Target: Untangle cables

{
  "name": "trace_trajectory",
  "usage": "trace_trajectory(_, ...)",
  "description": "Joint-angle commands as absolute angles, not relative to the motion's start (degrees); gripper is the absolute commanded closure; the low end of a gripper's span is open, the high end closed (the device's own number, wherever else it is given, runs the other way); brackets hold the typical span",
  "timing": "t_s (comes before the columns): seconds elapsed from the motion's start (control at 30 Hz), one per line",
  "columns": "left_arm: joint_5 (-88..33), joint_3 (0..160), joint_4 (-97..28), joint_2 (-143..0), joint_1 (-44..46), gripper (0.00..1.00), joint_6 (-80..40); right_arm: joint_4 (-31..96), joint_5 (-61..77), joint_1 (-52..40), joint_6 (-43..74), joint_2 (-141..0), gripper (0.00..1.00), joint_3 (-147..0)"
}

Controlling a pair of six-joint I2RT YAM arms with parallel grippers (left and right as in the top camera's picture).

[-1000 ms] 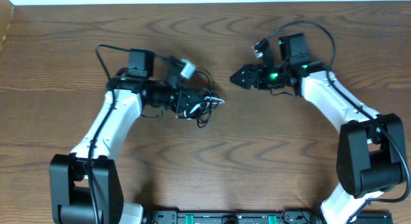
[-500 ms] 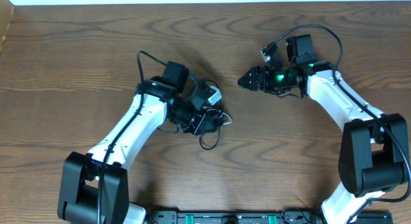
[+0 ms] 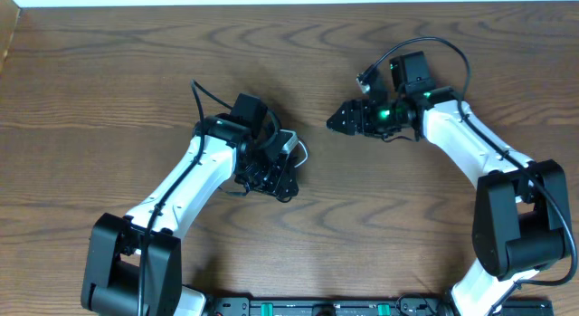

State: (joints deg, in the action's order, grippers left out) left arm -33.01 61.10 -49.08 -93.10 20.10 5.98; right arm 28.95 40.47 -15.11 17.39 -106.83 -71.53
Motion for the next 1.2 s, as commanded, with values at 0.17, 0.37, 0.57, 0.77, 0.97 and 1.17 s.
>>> trace_trajectory(0.17, -31.86, 63.86, -52.05, -90.94, 19.94, 0.34, 7.6, 28.53, 40.64, -16.19, 16.62, -107.15, 0.25, -72.38)
trace_trajectory(0.37, -24.95, 71.29, -56.27, -86.67, 19.97, 0.32, 3.51, 28.51, 40.64, -16.12, 15.99, -107.15, 0.23, -72.38)
trace_trajectory(0.57, -14.22, 70.76, -49.32, -86.83, 19.97, 0.44, -6.26, 27.88, 40.6, -16.19, 15.99, -107.15, 0.21, -72.38)
trace_trajectory(0.77, -17.26, 67.94, -46.5, -92.77, 20.12, 0.69, -8.25, 27.92, 40.58, -16.16, 15.97, -107.15, 0.2, -72.38)
trace_trajectory(0.97, -26.02, 67.92, -50.57, -98.32, 20.12, 0.76, -3.31, 27.83, 40.58, -16.53, 15.59, -107.15, 0.18, -72.38)
trace_trajectory(1.17, -34.13, 67.92, -51.35, -99.98, 20.12, 0.76, 5.3, 27.38, 37.01, -18.52, 15.64, -107.15, 0.19, -72.38)
